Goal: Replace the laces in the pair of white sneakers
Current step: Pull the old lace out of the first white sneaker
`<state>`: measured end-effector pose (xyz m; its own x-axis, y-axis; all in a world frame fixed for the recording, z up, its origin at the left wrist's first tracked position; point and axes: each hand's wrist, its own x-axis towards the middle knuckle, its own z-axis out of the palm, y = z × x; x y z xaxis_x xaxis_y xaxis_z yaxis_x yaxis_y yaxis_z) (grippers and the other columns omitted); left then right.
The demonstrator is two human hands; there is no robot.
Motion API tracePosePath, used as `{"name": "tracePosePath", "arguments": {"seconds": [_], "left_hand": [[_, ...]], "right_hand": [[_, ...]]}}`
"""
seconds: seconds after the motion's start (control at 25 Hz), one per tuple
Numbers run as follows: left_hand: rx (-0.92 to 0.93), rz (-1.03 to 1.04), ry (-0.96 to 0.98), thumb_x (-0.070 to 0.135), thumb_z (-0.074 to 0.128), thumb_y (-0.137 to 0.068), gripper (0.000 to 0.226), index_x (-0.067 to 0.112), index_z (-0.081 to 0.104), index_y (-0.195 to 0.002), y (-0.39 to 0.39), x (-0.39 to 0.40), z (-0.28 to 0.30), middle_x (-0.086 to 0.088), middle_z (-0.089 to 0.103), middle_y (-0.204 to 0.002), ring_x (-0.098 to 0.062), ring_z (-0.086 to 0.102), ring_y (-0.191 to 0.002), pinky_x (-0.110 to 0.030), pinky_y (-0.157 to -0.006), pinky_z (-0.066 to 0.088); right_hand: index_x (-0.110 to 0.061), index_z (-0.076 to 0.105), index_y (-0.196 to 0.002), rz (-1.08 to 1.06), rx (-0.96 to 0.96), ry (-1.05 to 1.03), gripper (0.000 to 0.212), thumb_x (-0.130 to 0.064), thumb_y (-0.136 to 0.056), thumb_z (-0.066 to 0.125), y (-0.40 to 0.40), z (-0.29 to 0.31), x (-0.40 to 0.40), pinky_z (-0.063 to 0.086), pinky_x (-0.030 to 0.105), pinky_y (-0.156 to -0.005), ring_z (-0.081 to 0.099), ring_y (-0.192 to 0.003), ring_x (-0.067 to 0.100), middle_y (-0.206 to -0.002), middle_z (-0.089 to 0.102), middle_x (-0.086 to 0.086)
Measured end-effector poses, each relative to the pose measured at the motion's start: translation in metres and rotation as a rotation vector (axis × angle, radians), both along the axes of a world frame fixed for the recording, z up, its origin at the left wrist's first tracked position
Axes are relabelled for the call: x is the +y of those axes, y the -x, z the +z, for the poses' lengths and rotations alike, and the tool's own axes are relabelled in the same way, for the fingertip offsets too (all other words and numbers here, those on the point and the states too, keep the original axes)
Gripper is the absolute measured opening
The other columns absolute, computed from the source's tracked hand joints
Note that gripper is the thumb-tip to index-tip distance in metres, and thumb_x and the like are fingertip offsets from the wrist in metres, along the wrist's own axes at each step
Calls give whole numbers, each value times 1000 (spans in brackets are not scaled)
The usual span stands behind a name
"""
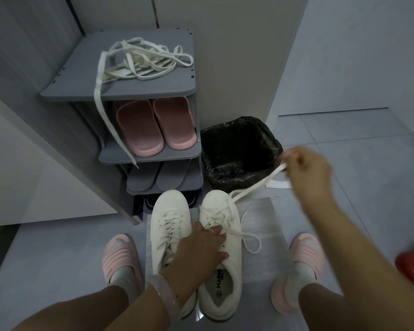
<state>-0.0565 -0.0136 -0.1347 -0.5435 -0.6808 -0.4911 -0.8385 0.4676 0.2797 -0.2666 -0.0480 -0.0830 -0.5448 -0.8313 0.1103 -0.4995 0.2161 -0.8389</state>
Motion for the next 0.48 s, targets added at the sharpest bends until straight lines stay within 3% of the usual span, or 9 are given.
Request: {"name": "tracePosePath", "arguments": {"seconds": [0.08, 0.16, 0.2, 0.28, 0.36, 0.48], "left_hand": [[17, 10, -6, 40, 41, -96, 49, 24, 35, -141, 1, 1, 1, 12, 26, -151, -19, 24, -131, -34, -101, 40], [26, 23, -10, 40, 41, -95, 49, 26, 35, -142, -1, 0, 0, 13, 24, -152, -19, 24, -132, -34, -103, 38], [26, 29, -10, 41, 42, -95, 49, 27, 35, -142, -1, -1, 0, 13, 24, -152, -19, 24, -132, -35, -103, 38], [26, 33, -6, 40, 43, -94, 49, 28, 36, -141, -1, 0, 1, 13, 25, -152, -21, 26, -130, -35, -103, 38], [25, 17, 2, 39, 42, -95, 48, 27, 36, -141, 0, 0, 3, 12, 27, -150, -22, 28, -128, -36, -101, 39], [15, -5, 11, 40, 41, -95, 47, 26, 36, -140, 0, 0, 4, 11, 30, -148, -23, 30, -124, -37, -99, 41]], "right_hand": [[-9, 69, -88, -17, -35, -5, 20, -8, -92, 49, 23, 20, 2, 39, 10, -53, 53, -49, 1, -65, 59, 1], [-10, 70, -94, 298, 176, -299, 19, -8, -91, 52, 12, 11, 9, 40, 5, -56, 55, -55, -4, -78, 66, 4], [-12, 70, -101, 481, 308, -416, 19, -10, -91, 53, -2, -3, 14, 41, 5, -64, 59, -67, -3, -92, 68, 6], [-17, 61, -119, 722, 472, -561, 29, -18, -92, 51, -29, -33, 21, 44, 21, -85, 60, -98, 17, -116, 63, 8], [-17, 49, -129, 768, 555, -622, 35, -22, -94, 47, -49, -49, 26, 43, 31, -88, 56, -107, 27, -120, 57, 11], [-15, 37, -133, 701, 699, -593, 38, -19, -95, 43, -58, -60, 26, 46, 36, -83, 58, -101, 30, -114, 58, 13]]}}
